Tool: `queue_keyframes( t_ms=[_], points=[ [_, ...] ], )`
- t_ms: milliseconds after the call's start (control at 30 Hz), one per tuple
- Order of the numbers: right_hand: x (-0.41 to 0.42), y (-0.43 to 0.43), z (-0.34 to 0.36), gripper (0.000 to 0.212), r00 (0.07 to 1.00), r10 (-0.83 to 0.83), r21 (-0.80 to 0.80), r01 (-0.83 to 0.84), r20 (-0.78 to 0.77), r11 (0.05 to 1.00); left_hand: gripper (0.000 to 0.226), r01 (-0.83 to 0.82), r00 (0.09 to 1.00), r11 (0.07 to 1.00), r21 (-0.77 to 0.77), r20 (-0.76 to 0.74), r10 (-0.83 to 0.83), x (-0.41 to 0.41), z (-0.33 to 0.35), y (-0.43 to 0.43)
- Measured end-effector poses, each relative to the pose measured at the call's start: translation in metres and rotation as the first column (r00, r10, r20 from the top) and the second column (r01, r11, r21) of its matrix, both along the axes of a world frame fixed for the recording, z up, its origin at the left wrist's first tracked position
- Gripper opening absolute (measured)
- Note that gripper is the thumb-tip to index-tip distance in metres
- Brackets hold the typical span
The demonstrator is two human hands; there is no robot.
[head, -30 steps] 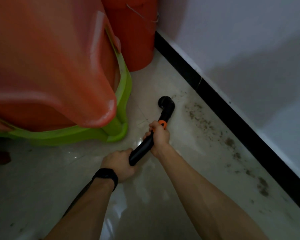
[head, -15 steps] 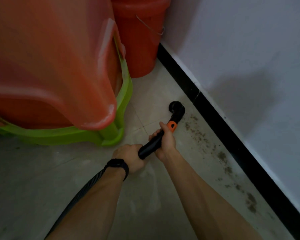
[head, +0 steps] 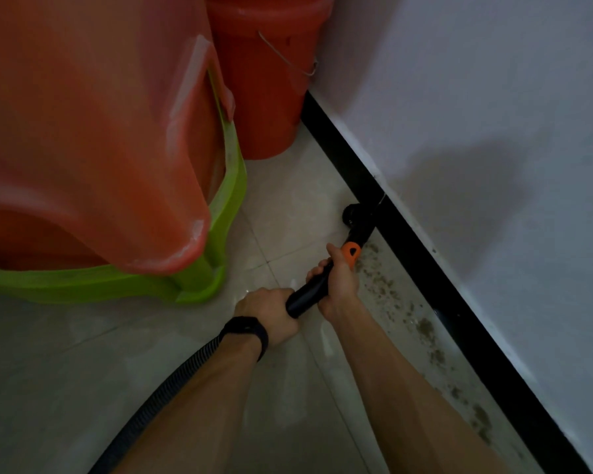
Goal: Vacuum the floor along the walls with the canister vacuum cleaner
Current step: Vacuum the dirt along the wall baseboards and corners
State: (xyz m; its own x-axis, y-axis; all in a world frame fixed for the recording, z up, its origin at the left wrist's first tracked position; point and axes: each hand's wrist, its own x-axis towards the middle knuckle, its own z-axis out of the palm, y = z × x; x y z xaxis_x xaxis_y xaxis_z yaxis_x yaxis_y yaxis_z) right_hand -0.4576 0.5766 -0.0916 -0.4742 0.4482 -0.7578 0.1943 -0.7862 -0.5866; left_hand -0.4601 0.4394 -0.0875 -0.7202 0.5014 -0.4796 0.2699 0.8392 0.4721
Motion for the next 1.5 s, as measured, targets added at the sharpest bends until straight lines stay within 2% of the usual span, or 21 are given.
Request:
queue_keyframes(
  t_ms=[200, 333, 400, 467, 533, 600, 800, 1033, 1200, 1400, 1500],
  points=[
    [-0.019, 0.004, 0.003, 0.029, 0.993, 0.113, 0.132, -0.114, 0.014, 0.985, 0.004, -0.193, 0.974, 0.976, 0.1, 0.137, 0.178, -0.004, -0.003, 0.007],
    [-0.042, 0.009, 0.013, 0.012, 0.961, 0.276, 0.164, -0.275, 0.017, 0.947, 0.011, -0.392, 0.886, 0.908, 0.145, 0.326, 0.33, -0.02, 0.002, 0.01],
    [-0.054, 0.012, 0.017, 0.011, 0.919, 0.389, 0.249, -0.391, 0.059, 0.886, 0.01, -0.495, 0.806, 0.852, 0.171, 0.458, 0.376, -0.026, 0.007, 0.013],
    [-0.064, 0.013, 0.02, 0.012, 0.855, 0.49, 0.348, -0.518, 0.173, 0.781, 0.01, -0.59, 0.705, 0.785, 0.19, 0.596, 0.386, -0.028, 0.012, 0.016],
    [-0.072, 0.016, 0.022, 0.016, 0.812, 0.521, 0.404, -0.583, 0.263, 0.705, 0.008, -0.645, 0.634, 0.739, 0.194, 0.676, 0.377, -0.029, 0.016, 0.021],
    [-0.075, 0.02, 0.023, 0.022, 0.805, 0.506, 0.446, -0.593, 0.308, 0.671, 0.008, -0.651, 0.611, 0.734, 0.196, 0.709, 0.352, -0.029, 0.017, 0.026],
    [-0.061, 0.021, 0.016, 0.022, 0.829, 0.452, 0.445, -0.558, 0.329, 0.7, 0.015, -0.573, 0.652, 0.797, 0.188, 0.694, 0.306, -0.022, 0.014, 0.024],
    [-0.04, 0.017, 0.016, 0.015, 0.835, 0.418, 0.43, -0.545, 0.358, 0.72, 0.014, -0.525, 0.653, 0.836, 0.157, 0.705, 0.278, -0.009, 0.019, 0.02],
    [-0.028, 0.017, 0.021, 0.016, 0.859, 0.396, 0.391, -0.503, 0.324, 0.771, 0.012, -0.475, 0.689, 0.868, 0.146, 0.675, 0.263, -0.006, 0.023, 0.018],
    [-0.014, 0.016, 0.018, 0.007, 0.899, 0.344, 0.349, -0.425, 0.27, 0.836, 0.015, -0.411, 0.714, 0.904, 0.116, 0.657, 0.241, -0.001, 0.023, 0.014],
    [-0.005, 0.015, 0.015, 0.006, 0.928, 0.294, 0.33, -0.357, 0.227, 0.874, 0.017, -0.344, 0.773, 0.935, 0.084, 0.591, 0.231, -0.001, 0.02, 0.015]
  ],
)
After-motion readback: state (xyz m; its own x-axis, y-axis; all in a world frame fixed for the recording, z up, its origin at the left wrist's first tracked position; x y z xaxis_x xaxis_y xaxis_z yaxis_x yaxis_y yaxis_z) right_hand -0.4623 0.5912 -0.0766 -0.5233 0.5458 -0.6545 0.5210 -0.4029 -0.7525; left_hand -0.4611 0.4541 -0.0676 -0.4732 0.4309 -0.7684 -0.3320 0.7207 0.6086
